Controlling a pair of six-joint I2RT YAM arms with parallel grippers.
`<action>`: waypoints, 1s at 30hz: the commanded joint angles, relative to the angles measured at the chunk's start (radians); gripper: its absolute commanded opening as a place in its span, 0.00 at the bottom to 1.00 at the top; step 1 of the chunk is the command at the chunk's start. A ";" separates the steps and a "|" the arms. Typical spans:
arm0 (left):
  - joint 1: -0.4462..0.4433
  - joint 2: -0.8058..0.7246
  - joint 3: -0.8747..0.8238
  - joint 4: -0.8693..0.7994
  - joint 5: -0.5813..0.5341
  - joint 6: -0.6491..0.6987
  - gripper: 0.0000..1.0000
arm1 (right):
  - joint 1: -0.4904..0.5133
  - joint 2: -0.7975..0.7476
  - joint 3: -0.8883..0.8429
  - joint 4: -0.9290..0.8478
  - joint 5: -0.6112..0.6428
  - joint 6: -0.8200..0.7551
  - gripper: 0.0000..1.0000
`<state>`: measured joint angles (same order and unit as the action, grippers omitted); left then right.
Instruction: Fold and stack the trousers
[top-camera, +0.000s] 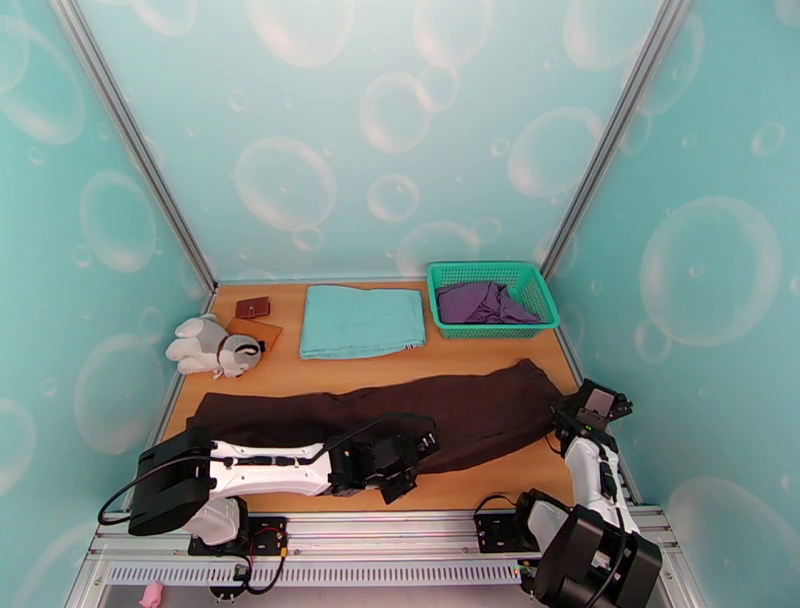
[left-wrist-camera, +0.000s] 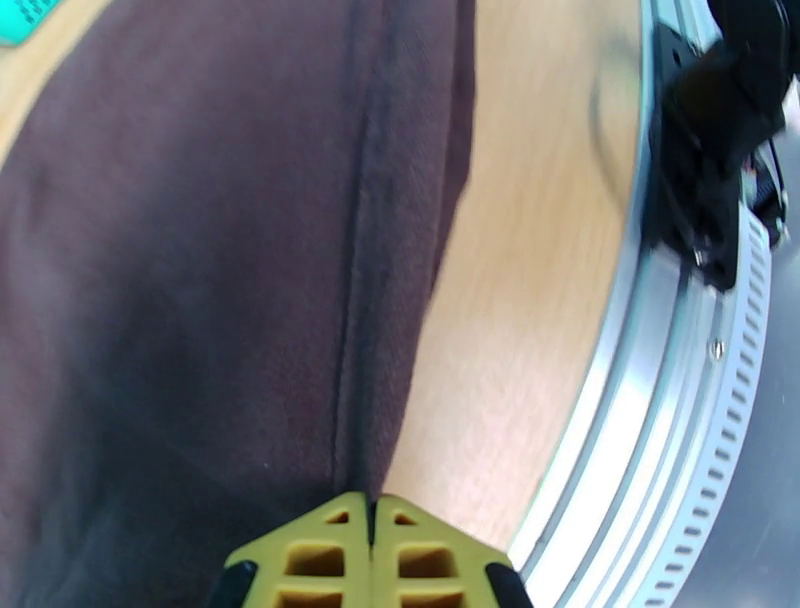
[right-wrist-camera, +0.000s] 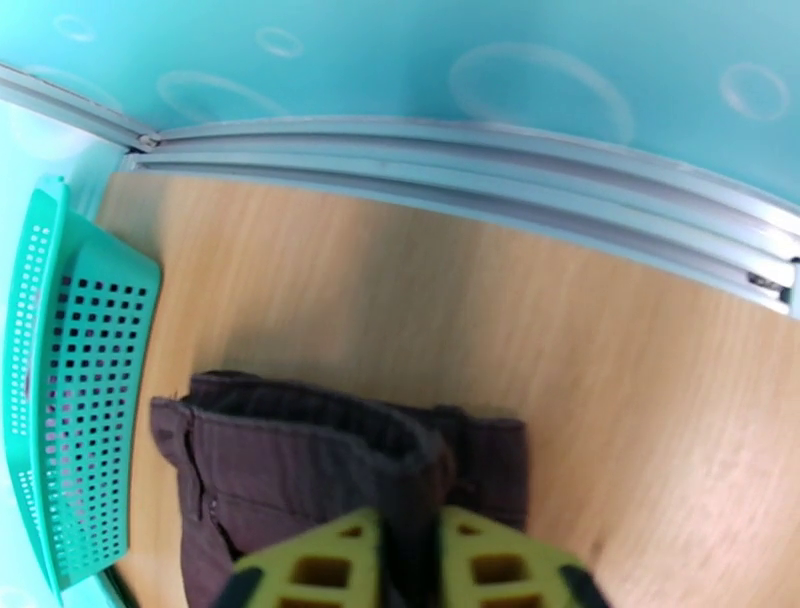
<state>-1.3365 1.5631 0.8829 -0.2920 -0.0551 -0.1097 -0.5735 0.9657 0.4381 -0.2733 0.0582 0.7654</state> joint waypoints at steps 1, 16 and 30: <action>-0.005 -0.009 -0.038 -0.012 0.162 0.005 0.08 | -0.010 -0.076 0.016 -0.032 0.048 -0.008 0.32; 0.204 -0.143 -0.112 0.302 0.078 -0.032 0.60 | 0.509 -0.132 -0.002 0.104 -0.138 -0.041 0.44; 0.433 0.014 -0.196 0.470 0.060 -0.363 0.59 | 0.607 0.450 0.042 0.347 -0.181 0.110 0.38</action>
<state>-0.9089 1.5562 0.6952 0.1005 0.0242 -0.4057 0.0757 1.3651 0.4629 0.0330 -0.1432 0.8207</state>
